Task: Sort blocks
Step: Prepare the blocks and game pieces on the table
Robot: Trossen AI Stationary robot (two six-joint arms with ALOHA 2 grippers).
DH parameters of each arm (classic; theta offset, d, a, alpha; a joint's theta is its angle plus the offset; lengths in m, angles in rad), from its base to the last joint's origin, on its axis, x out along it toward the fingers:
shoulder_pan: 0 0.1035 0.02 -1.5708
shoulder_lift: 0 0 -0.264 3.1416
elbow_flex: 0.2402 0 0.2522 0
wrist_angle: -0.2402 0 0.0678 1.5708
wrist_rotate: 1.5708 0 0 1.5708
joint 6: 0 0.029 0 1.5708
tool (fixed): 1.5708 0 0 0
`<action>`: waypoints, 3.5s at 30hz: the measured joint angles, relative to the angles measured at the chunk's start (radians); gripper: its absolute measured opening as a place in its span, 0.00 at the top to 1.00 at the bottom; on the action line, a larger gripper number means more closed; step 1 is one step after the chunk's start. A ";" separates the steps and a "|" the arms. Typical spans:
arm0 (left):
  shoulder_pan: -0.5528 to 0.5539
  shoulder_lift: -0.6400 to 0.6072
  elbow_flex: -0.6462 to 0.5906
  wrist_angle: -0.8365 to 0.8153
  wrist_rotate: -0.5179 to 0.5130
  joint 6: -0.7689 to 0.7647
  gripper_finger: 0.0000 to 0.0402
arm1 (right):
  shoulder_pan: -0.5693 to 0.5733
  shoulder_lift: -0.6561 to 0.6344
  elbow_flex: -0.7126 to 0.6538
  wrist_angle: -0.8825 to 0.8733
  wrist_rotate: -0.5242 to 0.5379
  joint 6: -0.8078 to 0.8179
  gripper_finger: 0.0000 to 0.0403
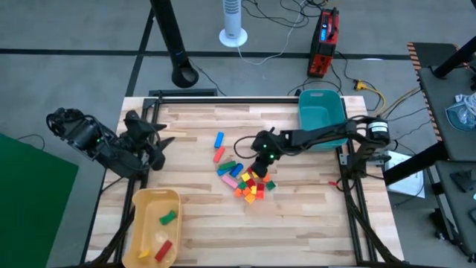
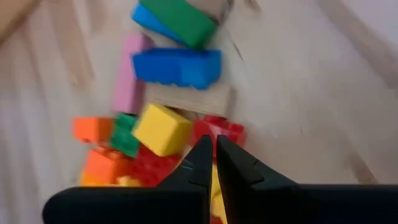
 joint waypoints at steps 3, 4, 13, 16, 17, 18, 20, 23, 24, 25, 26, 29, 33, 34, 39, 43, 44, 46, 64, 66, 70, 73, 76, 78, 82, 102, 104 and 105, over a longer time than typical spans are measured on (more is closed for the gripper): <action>0.000 0.005 0.000 0.004 -0.002 -0.001 0.46 | 0.000 0.051 -0.003 0.041 -0.005 0.001 0.97; 0.001 0.008 0.000 0.007 -0.003 -0.002 0.46 | 0.000 0.065 -0.001 0.062 -0.005 0.000 0.97; 0.002 0.021 0.000 0.032 -0.005 -0.004 0.46 | -0.017 0.147 0.072 0.078 0.055 0.003 0.97; 0.002 0.022 0.000 0.032 -0.005 -0.004 0.46 | -0.045 0.156 0.101 0.037 0.183 0.001 0.97; 0.002 0.022 0.000 0.031 -0.005 -0.004 0.46 | -0.057 0.157 0.115 0.024 0.206 -0.001 0.97; 0.002 0.021 0.000 0.031 -0.005 -0.004 0.46 | -0.069 0.156 0.133 0.015 0.212 -0.010 0.97; 0.002 0.021 0.000 0.031 -0.005 -0.004 0.46 | -0.090 0.141 0.177 -0.005 0.193 -0.033 0.97; 0.002 0.021 0.000 0.031 -0.005 -0.003 0.46 | -0.108 0.139 0.231 -0.103 0.116 -0.080 0.97; 0.002 0.021 0.000 0.031 -0.005 -0.002 0.46 | -0.109 0.142 0.243 -0.141 0.085 -0.102 0.97; 0.002 0.022 0.000 0.031 -0.005 -0.002 0.46 | -0.109 0.144 0.252 -0.174 0.055 -0.122 0.97; 0.002 0.022 0.000 0.031 -0.005 -0.002 0.46 | -0.105 0.144 0.261 -0.203 0.022 -0.135 0.97; 0.002 0.022 0.000 0.031 0.009 -0.002 0.46 | -0.086 0.130 0.272 -0.267 -0.054 -0.158 0.97; 0.003 0.024 0.000 0.031 0.054 -0.001 0.46 | -0.048 0.128 0.261 -0.334 -0.062 -0.159 0.97; 0.003 0.025 -0.002 0.032 0.065 -0.001 0.47 | -0.040 0.126 0.257 -0.340 -0.062 -0.158 0.97; 0.017 0.026 -0.036 0.092 0.152 0.042 0.55 | 0.005 0.122 0.249 -0.380 -0.071 -0.173 0.97; 0.074 0.025 -0.125 0.239 0.250 0.193 0.74 | 0.017 0.122 0.249 -0.315 -0.062 -0.180 0.97; 0.102 0.024 -0.156 0.294 0.277 0.239 0.81 | 0.016 0.122 0.249 -0.289 -0.054 -0.176 0.97; 0.170 0.020 -0.223 0.412 0.359 0.323 0.94 | 0.008 0.122 0.249 -0.217 -0.048 -0.163 0.97; 0.412 -0.023 -0.472 0.802 0.663 0.472 1.00 | 0.002 0.329 0.265 0.232 -0.113 -0.122 0.98; 0.412 -0.025 -0.471 0.807 0.638 0.472 1.00 | -0.004 0.351 0.287 0.236 -0.114 -0.122 0.98; 0.412 -0.026 -0.471 0.805 0.626 0.472 1.00 | -0.026 0.404 0.344 0.230 -0.100 -0.128 0.98; 0.412 -0.026 -0.471 0.805 0.625 0.472 1.00 | -0.055 0.440 0.393 0.220 -0.092 -0.130 0.98; 0.413 -0.026 -0.471 0.803 0.624 0.475 1.00 | -0.089 0.469 0.447 0.220 -0.087 -0.130 0.98; 0.414 -0.026 -0.471 0.800 0.621 0.480 1.00 | -0.111 0.479 0.481 0.214 -0.088 -0.130 0.98; 0.415 -0.028 -0.471 0.800 0.613 0.486 1.00 | -0.141 0.463 0.523 0.137 -0.099 -0.167 0.98; 0.417 -0.030 -0.471 0.793 0.606 0.500 1.00 | -0.006 0.247 0.434 -0.463 -0.106 -0.421 0.97; 0.417 -0.029 -0.471 0.791 0.606 0.504 1.00 | -0.005 0.241 0.397 -0.417 -0.107 -0.409 0.97; 0.417 -0.027 -0.471 0.791 0.606 0.508 1.00 | -0.004 0.241 0.378 -0.384 -0.107 -0.398 0.97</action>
